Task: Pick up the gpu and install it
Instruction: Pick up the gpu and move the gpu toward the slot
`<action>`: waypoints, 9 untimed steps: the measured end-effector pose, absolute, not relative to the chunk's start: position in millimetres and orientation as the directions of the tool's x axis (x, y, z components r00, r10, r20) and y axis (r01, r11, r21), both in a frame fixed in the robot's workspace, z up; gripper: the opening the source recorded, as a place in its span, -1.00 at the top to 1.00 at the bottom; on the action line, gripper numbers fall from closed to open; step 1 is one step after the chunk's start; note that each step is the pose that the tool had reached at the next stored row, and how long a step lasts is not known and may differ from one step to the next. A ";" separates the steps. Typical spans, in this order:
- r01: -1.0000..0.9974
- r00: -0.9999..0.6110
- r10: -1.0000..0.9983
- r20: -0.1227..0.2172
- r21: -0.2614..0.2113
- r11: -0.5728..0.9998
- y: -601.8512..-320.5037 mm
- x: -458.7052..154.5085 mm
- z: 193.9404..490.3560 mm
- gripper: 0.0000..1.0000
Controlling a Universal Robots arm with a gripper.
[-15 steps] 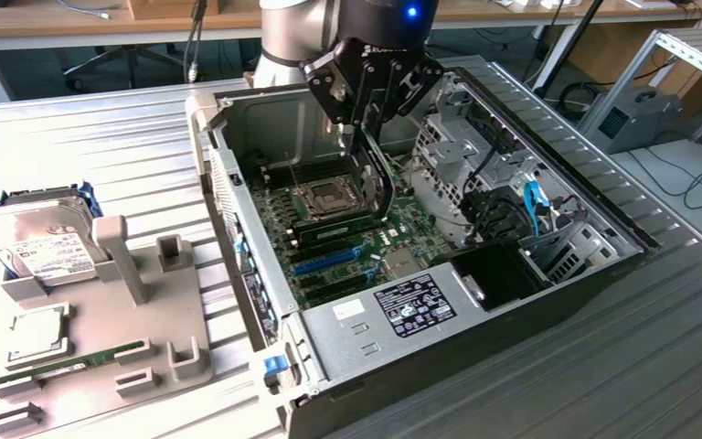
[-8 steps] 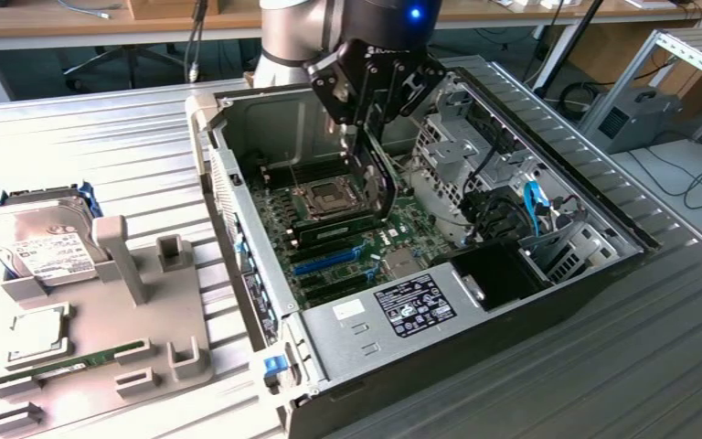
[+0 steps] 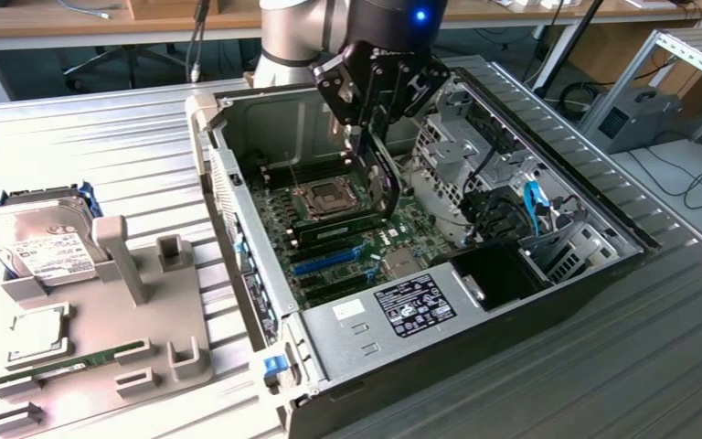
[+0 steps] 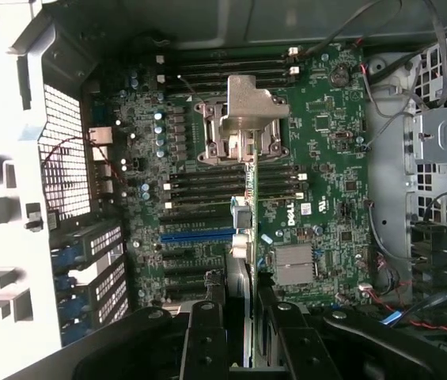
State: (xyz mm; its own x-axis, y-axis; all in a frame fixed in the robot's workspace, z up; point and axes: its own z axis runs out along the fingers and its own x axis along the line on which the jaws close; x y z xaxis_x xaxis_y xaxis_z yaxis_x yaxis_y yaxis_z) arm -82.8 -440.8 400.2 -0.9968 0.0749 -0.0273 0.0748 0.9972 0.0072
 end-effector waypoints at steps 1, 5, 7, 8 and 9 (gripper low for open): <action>0.075 -0.997 0.075 -0.027 0.007 0.997 -440.7 -82.2 399.9 0.47; 0.075 -0.997 0.075 -0.027 0.006 0.997 -440.5 -79.9 399.1 0.47; 0.075 -0.997 0.075 -0.027 0.006 0.997 -440.5 -78.9 398.7 0.47; 0.075 -0.997 0.075 -0.027 0.006 0.997 -440.4 -78.4 398.5 0.47; 0.075 -0.997 0.075 -0.027 0.006 0.997 -440.3 -77.7 398.2 0.47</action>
State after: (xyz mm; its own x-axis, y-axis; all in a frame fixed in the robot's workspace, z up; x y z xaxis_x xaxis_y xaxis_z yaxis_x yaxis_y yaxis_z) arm -77.7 -440.3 398.2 -0.9968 0.0749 -0.0274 0.0748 0.9972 0.0057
